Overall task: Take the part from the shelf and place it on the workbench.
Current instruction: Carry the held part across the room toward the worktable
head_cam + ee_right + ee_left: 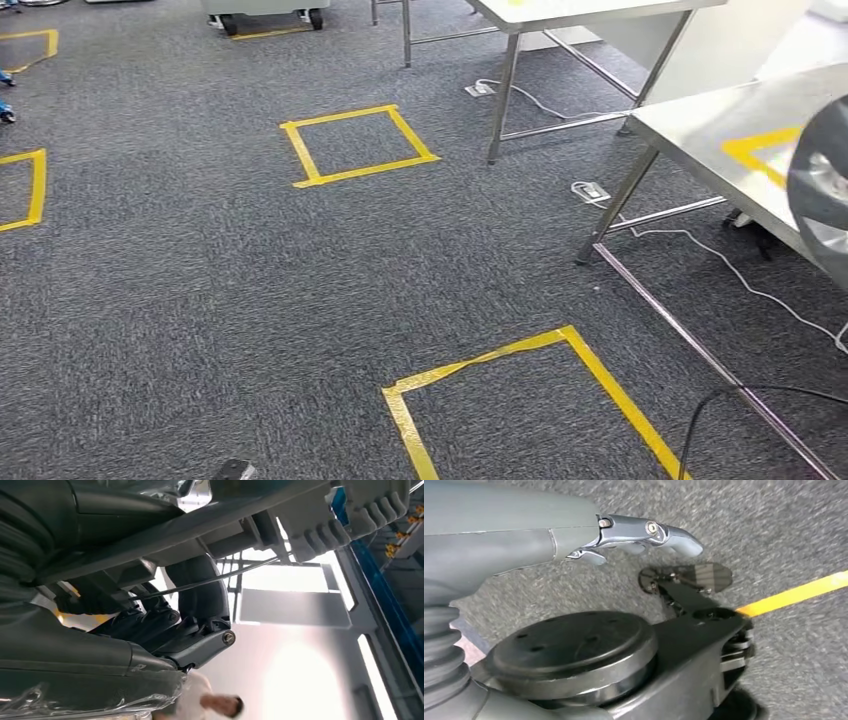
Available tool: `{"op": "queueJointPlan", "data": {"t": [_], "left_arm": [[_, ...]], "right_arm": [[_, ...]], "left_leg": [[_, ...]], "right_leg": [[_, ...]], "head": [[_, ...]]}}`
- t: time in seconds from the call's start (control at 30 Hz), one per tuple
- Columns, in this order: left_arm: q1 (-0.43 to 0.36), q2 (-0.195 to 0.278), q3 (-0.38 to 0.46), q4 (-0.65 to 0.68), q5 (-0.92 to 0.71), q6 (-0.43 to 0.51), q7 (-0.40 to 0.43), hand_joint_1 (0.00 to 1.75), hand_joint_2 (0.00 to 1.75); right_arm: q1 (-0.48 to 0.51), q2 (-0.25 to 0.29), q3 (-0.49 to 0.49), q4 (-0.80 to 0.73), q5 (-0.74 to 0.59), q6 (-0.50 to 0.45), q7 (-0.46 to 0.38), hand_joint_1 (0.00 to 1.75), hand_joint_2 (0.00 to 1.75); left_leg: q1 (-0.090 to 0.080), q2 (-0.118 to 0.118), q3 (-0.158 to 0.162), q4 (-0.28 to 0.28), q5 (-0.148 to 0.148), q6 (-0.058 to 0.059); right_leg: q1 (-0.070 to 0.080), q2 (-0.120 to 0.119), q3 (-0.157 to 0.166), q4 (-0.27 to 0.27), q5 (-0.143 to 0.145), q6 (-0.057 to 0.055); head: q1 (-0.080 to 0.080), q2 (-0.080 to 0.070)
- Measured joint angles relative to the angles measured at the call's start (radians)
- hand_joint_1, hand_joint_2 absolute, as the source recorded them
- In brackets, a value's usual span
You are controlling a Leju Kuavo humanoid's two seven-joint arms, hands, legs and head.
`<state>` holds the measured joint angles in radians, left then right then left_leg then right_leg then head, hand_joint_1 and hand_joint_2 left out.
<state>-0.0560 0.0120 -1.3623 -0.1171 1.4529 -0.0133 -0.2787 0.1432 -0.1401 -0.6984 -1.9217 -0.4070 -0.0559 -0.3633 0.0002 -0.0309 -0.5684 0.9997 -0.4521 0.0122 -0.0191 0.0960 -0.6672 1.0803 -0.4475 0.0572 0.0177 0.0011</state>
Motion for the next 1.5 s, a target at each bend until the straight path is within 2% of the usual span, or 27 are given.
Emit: {"op": "queueJointPlan", "data": {"t": [0.07, 0.1, 0.13, 0.17, 0.2, 0.27, 0.33, 0.4, 0.43, 0.5, 0.57, 0.63, 0.67, 0.73, 0.8, 0.87, 0.93, 1.0, 1.07, 1.13, 1.17, 1.2, 1.27, 1.33, 1.37, 1.43, 1.5], "left_arm": [[0.005, 0.001, -0.001, 0.0, 0.006, 0.0, 0.002, 0.0, 1.75], [0.009, 0.0, -0.001, 0.0, 0.008, 0.001, 0.005, 0.0, 1.75], [0.012, 0.0, -0.002, 0.0, 0.01, 0.002, 0.007, 0.0, 1.75], [0.014, 0.0, -0.002, 0.0, 0.012, 0.003, 0.01, 0.0, 1.75], [0.015, 0.0, -0.002, 0.0, 0.011, 0.005, 0.009, 0.0, 1.75], [0.015, 0.0, -0.004, 0.0, 0.005, 0.008, -0.003, 0.0, 1.75], [0.013, 0.002, -0.008, 0.001, -0.008, 0.02, -0.025, 0.0, 1.75], [0.011, 0.003, -0.015, 0.002, -0.016, 0.04, -0.04, 0.0, 1.75], [0.009, 0.003, -0.017, 0.002, -0.015, 0.047, -0.04, 0.0, 1.75], [0.006, 0.003, -0.018, 0.002, -0.008, 0.052, -0.028, 0.0, 1.75], [0.007, 0.003, -0.019, 0.002, -0.002, 0.052, -0.014, 0.0, 1.75], [0.012, 0.003, -0.019, 0.002, 0.0, 0.055, -0.002, 0.0, 1.75], [0.014, 0.003, -0.019, 0.002, 0.0, 0.056, 0.003, 0.0, 1.75], [0.014, 0.003, -0.02, 0.002, -0.002, 0.054, 0.005, 0.0, 1.75], [0.014, 0.004, -0.023, 0.002, -0.013, 0.048, -0.013, 0.0, 1.75], [0.012, 0.004, -0.027, 0.002, -0.027, 0.046, -0.043, 0.0, 1.75], [0.01, 0.004, -0.031, 0.002, -0.032, 0.053, -0.066, 0.0, 1.75], [0.008, 0.004, -0.031, 0.002, -0.02, 0.066, -0.077, 0.0, 1.75], [0.01, 0.006, -0.031, 0.002, -0.007, 0.076, -0.081, 0.0, 1.75], [0.014, 0.007, -0.031, 0.002, -0.003, 0.077, -0.081, 0.0, 1.75], [0.015, 0.007, -0.031, 0.002, -0.003, 0.078, -0.081, 0.0, 1.75], [0.015, 0.007, -0.031, 0.002, -0.002, 0.078, -0.081, 0.0, 1.75], [0.014, 0.006, -0.031, 0.002, -0.002, 0.079, -0.081, 0.0, 1.75], [0.014, 0.009, -0.031, 0.004, 0.002, 0.08, -0.08, 0.0, 1.75], [0.013, 0.01, -0.031, 0.004, 0.006, 0.081, -0.076, 0.0, 1.75], [0.009, 0.012, -0.03, 0.005, 0.012, 0.08, -0.066, 0.0, 1.75], [0.006, 0.011, -0.03, 0.005, 0.01, 0.073, -0.054, 0.0, 1.75]], "right_arm": [[0.012, -0.002, -0.048, -0.033, 0.013, 0.033, 0.003, 1.75, 1.75], [0.017, -0.003, -0.072, -0.049, 0.008, 0.065, 0.007, 1.75, 1.75], [0.023, -0.004, -0.097, -0.064, -0.002, 0.103, 0.011, 1.75, 1.75], [0.026, -0.005, -0.125, -0.079, -0.014, 0.142, 0.014, 1.75, 1.75], [0.026, -0.005, -0.149, -0.091, -0.024, 0.171, 0.015, 1.75, 1.75], [0.024, -0.004, -0.189, -0.114, -0.041, 0.21, 0.014, 1.75, 1.75], [0.02, 0.0, -0.227, -0.129, -0.075, 0.239, 0.029, 1.75, 1.75], [0.016, 0.003, -0.271, -0.135, -0.137, 0.28, 0.068, 1.75, 1.75], [0.016, 0.003, -0.295, -0.137, -0.166, 0.303, 0.088, 1.75, 1.75], [0.008, 0.003, -0.337, -0.137, -0.198, 0.338, 0.114, 1.75, 1.75], [-0.001, 0.005, -0.367, -0.137, -0.206, 0.358, 0.126, 1.75, 1.75], [-0.006, 0.007, -0.386, -0.136, -0.208, 0.371, 0.135, 1.75, 1.75], [-0.008, 0.008, -0.395, -0.135, -0.209, 0.377, 0.139, 1.75, 1.75], [-0.014, 0.013, -0.413, -0.134, -0.212, 0.391, 0.15, 1.75, 1.75], [-0.021, 0.017, -0.429, -0.133, -0.227, 0.402, 0.167, 1.75, 1.75], [-0.027, 0.021, -0.443, -0.132, -0.251, 0.41, 0.191, 1.75, 1.75], [-0.03, 0.024, -0.462, -0.131, -0.26, 0.419, 0.208, 1.75, 1.75], [-0.034, 0.026, -0.481, -0.13, -0.25, 0.426, 0.214, 1.75, 1.75], [-0.04, 0.03, -0.493, -0.128, -0.244, 0.429, 0.216, 1.75, 1.75], [-0.043, 0.035, -0.498, -0.126, -0.242, 0.43, 0.218, 1.75, 1.75], [-0.043, 0.037, -0.5, -0.124, -0.242, 0.431, 0.218, 1.75, 1.75], [-0.043, 0.038, -0.502, -0.123, -0.241, 0.431, 0.218, 1.75, 1.75], [-0.043, 0.039, -0.505, -0.122, -0.241, 0.433, 0.219, 1.75, 1.75], [-0.046, 0.042, -0.508, -0.12, -0.24, 0.432, 0.221, 1.75, 1.75], [-0.048, 0.045, -0.51, -0.118, -0.237, 0.429, 0.223, 1.75, 1.75], [-0.049, 0.05, -0.52, -0.114, -0.229, 0.421, 0.229, 1.75, 1.75], [-0.053, 0.052, -0.533, -0.109, -0.221, 0.408, 0.237, 1.75, 1.75]], "left_leg": [[-0.003, 0.029, 0.002, -0.001, -0.003, 0.007], [-0.004, 0.045, 0.004, -0.001, -0.005, 0.008], [-0.004, 0.062, 0.006, -0.001, -0.007, 0.008], [-0.003, 0.077, 0.009, -0.001, -0.01, 0.007], [-0.002, 0.092, 0.013, -0.001, -0.013, 0.004], [-0.003, 0.118, 0.024, 0.0, -0.022, -0.006], [-0.006, 0.138, 0.036, 0.0, -0.029, -0.019], [-0.006, 0.157, 0.044, -0.003, -0.031, -0.03], [-0.003, 0.156, 0.046, -0.003, -0.035, -0.037], [0.001, 0.111, 0.032, 0.036, -0.067, -0.046], [0.003, 0.053, -0.027, 0.157, -0.13, -0.047], [0.002, 0.038, -0.089, 0.271, -0.167, -0.044], [0.001, 0.036, -0.098, 0.281, -0.156, -0.041], [0.001, 0.019, -0.062, 0.192, -0.087, -0.033], [0.003, -0.033, -0.003, 0.062, -0.03, -0.024], [0.003, -0.061, 0.021, 0.006, -0.021, -0.02], [0.001, -0.036, 0.025, -0.002, -0.017, -0.013], [0.003, -0.008, 0.028, -0.011, -0.011, -0.001], [0.002, 0.023, 0.03, -0.015, -0.01, 0.006], [0.0, 0.054, 0.031, -0.015, -0.012, 0.006], [0.0, 0.069, 0.032, -0.014, -0.014, 0.005], [0.0, 0.084, 0.035, -0.014, -0.016, 0.003], [0.0, 0.112, 0.045, -0.013, -0.025, -0.006], [-0.006, 0.134, 0.056, -0.012, -0.035, -0.016], [-0.009, 0.144, 0.061, -0.012, -0.038, -0.021], [-0.01, 0.16, 0.067, -0.014, -0.042, -0.03], [-0.005, 0.123, 0.058, 0.011, -0.064, -0.039]], "right_leg": [[0.005, -0.065, -0.059, 0.13, -0.07, 0.004], [0.006, -0.077, -0.088, 0.195, -0.096, 0.007], [0.005, -0.083, -0.105, 0.234, -0.105, 0.011], [0.003, -0.088, -0.1, 0.229, -0.094, 0.014], [0.001, -0.097, -0.073, 0.182, -0.067, 0.018], [-0.001, -0.137, 0.012, 0.038, -0.007, 0.023], [0.001, -0.159, 0.058, -0.039, 0.015, 0.014], [0.004, -0.138, 0.057, -0.042, 0.016, -0.005], [0.004, -0.126, 0.056, -0.044, 0.017, -0.012], [0.001, -0.103, 0.057, -0.049, 0.021, -0.026], [0.0, -0.08, 0.056, -0.05, 0.022, -0.035], [0.002, -0.05, 0.053, -0.05, 0.023, -0.039], [0.003, -0.035, 0.053, -0.05, 0.024, -0.039], [0.002, -0.003, 0.052, -0.05, 0.027, -0.036], [0.002, 0.026, 0.049, -0.048, 0.03, -0.029], [-0.001, 0.051, 0.041, -0.048, 0.035, -0.017], [-0.007, 0.068, 0.032, -0.054, 0.042, -0.004], [-0.004, 0.015, 0.011, -0.023, 0.02, 0.005], [-0.001, -0.063, -0.039, 0.089, -0.045, 0.011], [-0.003, -0.086, -0.092, 0.21, -0.096, 0.018], [-0.003, -0.09, -0.097, 0.228, -0.096, 0.021], [-0.004, -0.094, -0.08, 0.203, -0.077, 0.023], [-0.003, -0.129, -0.001, 0.068, -0.019, 0.026], [-0.002, -0.164, 0.059, -0.033, 0.011, 0.017], [-0.002, -0.167, 0.065, -0.045, 0.012, 0.009], [-0.001, -0.141, 0.062, -0.044, 0.014, -0.009], [-0.003, -0.122, 0.059, -0.045, 0.017, -0.023]], "head": [[0.002, 0.0], [0.002, 0.0], [0.002, 0.0], [0.002, 0.0], [0.002, 0.0], [0.002, 0.0], [0.001, 0.0], [0.0, 0.0], [0.0, 0.0], [-0.002, 0.0], [-0.004, 0.0], [-0.005, 0.0], [-0.005, 0.0], [-0.005, 0.0], [-0.004, 0.0], [-0.004, 0.0], [-0.004, 0.0], [0.0, 0.0], [0.003, 0.0], [0.004, 0.0], [0.004, 0.0], [0.004, 0.0], [0.004, 0.0], [0.002, 0.0], [0.001, 0.0], [-0.001, 0.0], [-0.002, 0.0]]}}
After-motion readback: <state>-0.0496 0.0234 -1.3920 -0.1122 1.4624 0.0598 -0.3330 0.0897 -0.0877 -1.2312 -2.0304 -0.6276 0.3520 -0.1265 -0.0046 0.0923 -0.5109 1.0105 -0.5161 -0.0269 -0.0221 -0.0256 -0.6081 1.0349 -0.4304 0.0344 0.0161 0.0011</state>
